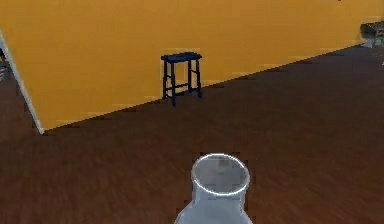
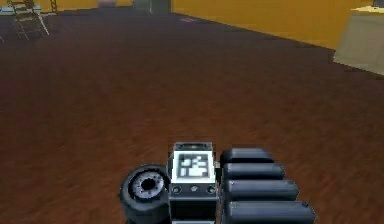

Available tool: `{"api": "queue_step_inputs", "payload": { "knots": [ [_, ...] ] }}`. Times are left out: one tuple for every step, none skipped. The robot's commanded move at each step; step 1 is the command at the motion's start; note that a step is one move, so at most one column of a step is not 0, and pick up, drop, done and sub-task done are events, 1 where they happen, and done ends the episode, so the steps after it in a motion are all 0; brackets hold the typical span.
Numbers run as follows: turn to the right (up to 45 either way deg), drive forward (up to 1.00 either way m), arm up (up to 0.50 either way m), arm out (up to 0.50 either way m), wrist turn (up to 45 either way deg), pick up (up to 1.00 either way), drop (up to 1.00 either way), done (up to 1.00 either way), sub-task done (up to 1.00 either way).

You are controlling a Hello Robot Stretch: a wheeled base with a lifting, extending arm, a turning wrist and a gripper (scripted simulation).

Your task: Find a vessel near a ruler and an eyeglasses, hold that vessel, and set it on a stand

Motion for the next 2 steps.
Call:
{"api": "queue_step_inputs", "payload": {
  "knots": [
    [-33.0,0.00,0.00,0.00,0.0,0.00,0.00,0.00,0.00],
    [-3.0,0.00,0.00,0.00,0.0,0.00,0.00,0.00,0.00]
  ]
}}
